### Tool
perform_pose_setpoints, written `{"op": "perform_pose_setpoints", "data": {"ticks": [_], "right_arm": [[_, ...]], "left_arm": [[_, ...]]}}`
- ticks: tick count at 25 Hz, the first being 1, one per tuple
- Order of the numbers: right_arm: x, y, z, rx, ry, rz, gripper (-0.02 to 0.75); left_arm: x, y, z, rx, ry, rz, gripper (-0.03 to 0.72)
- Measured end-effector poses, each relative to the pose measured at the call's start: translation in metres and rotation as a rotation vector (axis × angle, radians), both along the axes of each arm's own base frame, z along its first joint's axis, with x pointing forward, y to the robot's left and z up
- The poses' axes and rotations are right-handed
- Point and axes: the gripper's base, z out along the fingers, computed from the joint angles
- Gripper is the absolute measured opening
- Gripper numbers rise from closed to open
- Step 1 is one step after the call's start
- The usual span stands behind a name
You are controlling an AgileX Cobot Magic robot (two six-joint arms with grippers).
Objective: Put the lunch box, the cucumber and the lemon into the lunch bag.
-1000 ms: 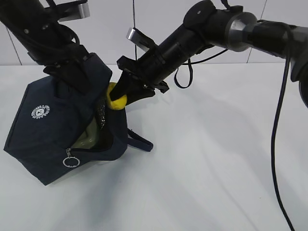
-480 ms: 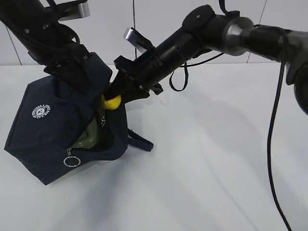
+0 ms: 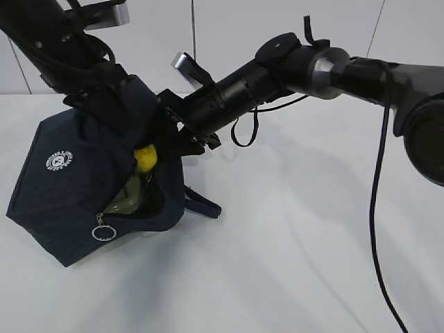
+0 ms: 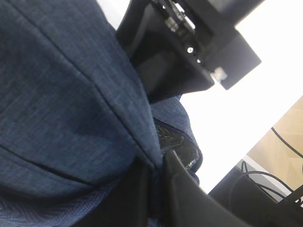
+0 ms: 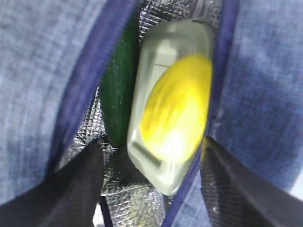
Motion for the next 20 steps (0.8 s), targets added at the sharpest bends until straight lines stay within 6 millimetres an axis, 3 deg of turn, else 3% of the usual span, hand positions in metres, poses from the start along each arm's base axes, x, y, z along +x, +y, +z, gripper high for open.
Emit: {"op": "perform_pose_setpoints", "data": {"ticks": [10, 20], "right_arm": [[0.003, -0.005, 0.000, -0.013, -0.009, -0.008, 0.485], [0.009, -0.032, 0.004, -0.234, -0.114, 0.006, 0.484]], "left_arm": [[0.000, 0.000, 0.000, 0.000, 0.000, 0.000, 0.016], [0.000, -0.001, 0.000, -0.010, 0.006, 0.000, 0.016]]}}
